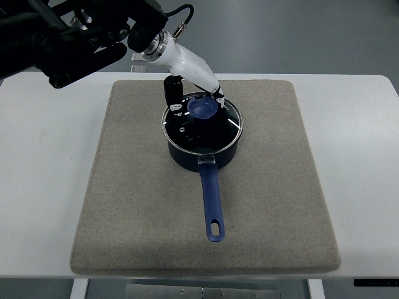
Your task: Open pot lid and place left with left hand
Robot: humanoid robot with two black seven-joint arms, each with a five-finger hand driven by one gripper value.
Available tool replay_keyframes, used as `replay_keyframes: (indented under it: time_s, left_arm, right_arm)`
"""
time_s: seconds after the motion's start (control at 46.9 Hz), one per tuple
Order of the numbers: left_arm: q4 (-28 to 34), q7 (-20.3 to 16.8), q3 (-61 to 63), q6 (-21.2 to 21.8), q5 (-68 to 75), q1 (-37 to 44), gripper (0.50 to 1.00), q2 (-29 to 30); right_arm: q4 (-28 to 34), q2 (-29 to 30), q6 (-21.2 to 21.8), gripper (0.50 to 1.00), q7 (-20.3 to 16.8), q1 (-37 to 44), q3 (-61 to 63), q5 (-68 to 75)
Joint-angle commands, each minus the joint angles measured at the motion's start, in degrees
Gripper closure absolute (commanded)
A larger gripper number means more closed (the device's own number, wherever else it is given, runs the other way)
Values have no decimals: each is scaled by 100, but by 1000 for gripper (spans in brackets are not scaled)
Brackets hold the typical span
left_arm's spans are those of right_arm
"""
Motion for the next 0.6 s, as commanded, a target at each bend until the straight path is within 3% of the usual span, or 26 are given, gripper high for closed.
replay_keyframes:
  time_s: [0.0, 0.256, 0.427, 0.576]
  left_arm:
    - [0, -1, -6, 58, -8, 0, 759, -8]
    - [166, -1, -6, 208, -8, 17, 827, -105]
    - [325, -1, -6, 357, -17, 88, 836, -211]
    - [325, -1, -6, 375, -17, 88, 891, -237]
  right_arm:
    - [1, 0, 0, 583, 1, 0, 0, 0]
    - [1, 0, 0, 583, 1, 0, 0, 0]
    - [1, 0, 0, 583, 1, 0, 0, 0]
    - [1, 0, 0, 583, -7, 0, 0, 0]
